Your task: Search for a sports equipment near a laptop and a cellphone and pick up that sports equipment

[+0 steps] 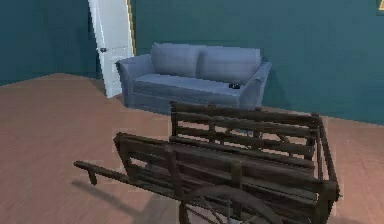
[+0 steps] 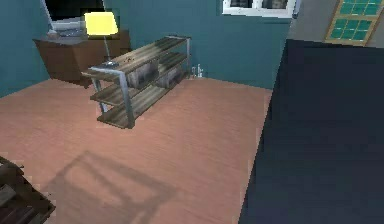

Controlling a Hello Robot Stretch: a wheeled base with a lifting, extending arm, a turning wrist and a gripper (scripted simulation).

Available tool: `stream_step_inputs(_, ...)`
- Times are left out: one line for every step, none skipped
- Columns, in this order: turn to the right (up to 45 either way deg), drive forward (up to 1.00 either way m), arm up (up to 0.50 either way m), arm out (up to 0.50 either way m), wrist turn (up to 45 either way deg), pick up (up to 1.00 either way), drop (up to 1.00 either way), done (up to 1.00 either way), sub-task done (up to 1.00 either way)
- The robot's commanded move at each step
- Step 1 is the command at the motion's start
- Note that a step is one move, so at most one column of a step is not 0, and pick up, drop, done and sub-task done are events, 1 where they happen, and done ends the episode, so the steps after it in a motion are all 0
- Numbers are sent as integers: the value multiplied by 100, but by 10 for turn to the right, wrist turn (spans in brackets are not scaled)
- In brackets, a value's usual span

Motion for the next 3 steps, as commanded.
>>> stream_step_inputs(0,50,0,0,0,0,0,0,0)
stream_step_inputs(-450,0,0,0,0,0,0,0,0)
stream_step_inputs(-120,0,0,0,0,0,0,0,0)
